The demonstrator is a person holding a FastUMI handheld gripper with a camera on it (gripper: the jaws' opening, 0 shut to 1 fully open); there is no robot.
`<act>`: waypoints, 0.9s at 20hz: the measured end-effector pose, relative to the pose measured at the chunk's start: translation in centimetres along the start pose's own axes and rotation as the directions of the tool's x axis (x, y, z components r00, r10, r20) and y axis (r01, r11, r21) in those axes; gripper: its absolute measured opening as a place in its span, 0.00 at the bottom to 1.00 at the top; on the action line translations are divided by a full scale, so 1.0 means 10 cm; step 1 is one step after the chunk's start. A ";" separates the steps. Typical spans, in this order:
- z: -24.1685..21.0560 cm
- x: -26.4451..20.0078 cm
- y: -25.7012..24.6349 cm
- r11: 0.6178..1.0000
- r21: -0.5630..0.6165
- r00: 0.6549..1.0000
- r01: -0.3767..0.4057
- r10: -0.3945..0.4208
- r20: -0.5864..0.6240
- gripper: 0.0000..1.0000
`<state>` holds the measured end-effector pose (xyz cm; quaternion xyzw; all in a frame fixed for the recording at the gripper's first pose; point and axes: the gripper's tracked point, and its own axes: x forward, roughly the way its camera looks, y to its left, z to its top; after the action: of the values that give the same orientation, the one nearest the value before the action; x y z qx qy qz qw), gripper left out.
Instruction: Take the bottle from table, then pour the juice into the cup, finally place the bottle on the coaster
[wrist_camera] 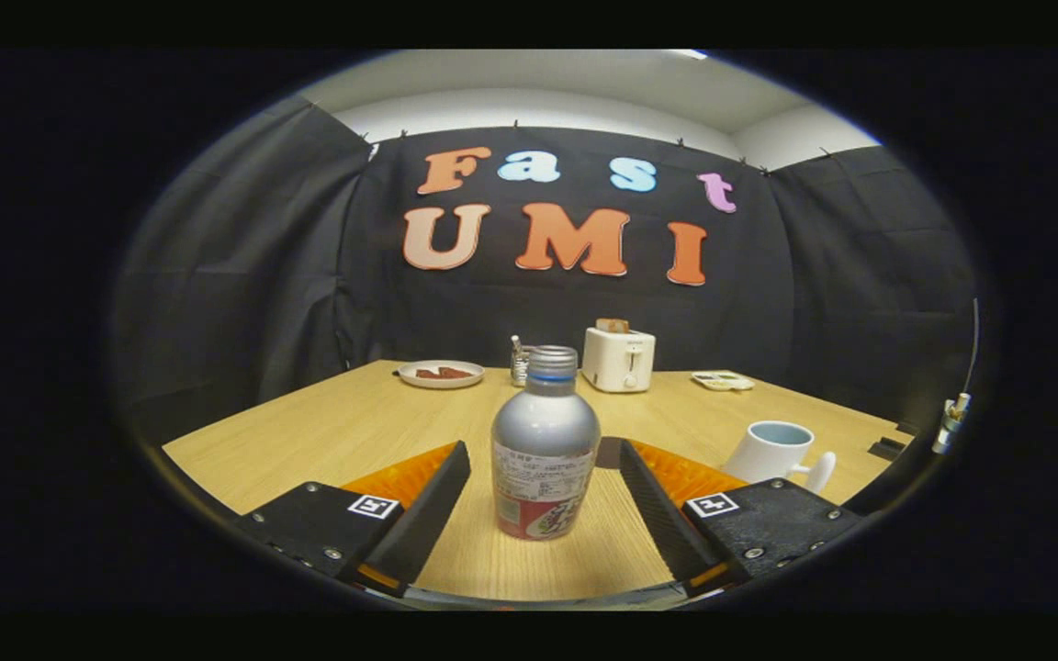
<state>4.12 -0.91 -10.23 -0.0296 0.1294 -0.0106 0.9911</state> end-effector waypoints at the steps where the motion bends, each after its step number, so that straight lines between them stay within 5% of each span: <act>1: -0.05 0.03 0.01 1.000 -0.004 1.000 -0.002 0.001 -0.013 0.98; 18: -0.36 0.34 -0.02 1.000 0.010 0.995 -0.007 0.008 -0.095 0.98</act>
<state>6.43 -1.44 -14.58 -0.0239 0.1762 -0.0088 0.9840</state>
